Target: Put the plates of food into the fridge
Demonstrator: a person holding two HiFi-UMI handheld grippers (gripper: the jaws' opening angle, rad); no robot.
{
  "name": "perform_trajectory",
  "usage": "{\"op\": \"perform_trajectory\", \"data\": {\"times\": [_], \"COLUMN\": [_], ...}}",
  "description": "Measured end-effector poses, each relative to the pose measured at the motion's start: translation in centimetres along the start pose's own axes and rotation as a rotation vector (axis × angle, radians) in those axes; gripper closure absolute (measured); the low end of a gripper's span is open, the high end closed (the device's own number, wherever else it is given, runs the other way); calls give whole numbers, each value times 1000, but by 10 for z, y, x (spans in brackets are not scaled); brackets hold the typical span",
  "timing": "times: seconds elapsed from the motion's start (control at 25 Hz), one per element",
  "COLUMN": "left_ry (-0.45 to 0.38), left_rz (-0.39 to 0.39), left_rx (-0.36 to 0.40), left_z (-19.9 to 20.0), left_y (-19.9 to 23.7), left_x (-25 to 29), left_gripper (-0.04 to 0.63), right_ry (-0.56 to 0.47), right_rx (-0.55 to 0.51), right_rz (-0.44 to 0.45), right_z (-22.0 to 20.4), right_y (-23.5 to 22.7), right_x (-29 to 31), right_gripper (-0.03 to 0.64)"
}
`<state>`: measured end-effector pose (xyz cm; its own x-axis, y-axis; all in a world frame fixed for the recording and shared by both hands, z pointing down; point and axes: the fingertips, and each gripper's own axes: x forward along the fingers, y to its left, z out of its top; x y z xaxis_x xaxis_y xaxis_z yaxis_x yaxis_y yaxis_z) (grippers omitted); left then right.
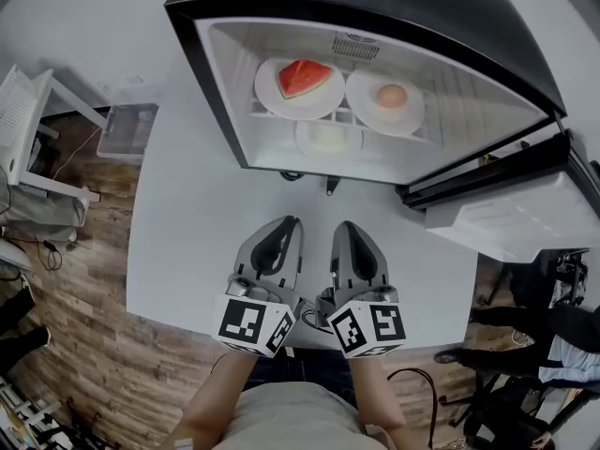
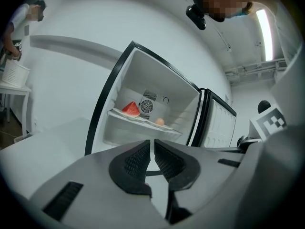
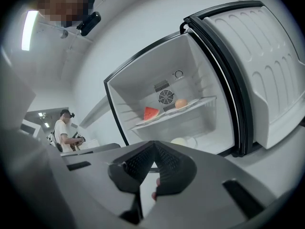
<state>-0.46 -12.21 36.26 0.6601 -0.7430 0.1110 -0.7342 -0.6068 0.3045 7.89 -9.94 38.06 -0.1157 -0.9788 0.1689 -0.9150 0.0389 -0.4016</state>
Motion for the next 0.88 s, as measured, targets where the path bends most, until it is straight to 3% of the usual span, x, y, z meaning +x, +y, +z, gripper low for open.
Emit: {"op": "perform_trajectory", "data": {"times": [0.88], "left_ry": [-22], "left_rz": [14], "left_rx": [7], "left_z": [10], "left_y": [6], "left_x": [-27], "left_gripper": [563], "right_ry": [-33], "right_rx": [-23], "right_rz": [25], "right_z": [-3], "right_y": [33], "right_x": [-18], "right_gripper": [603]}}
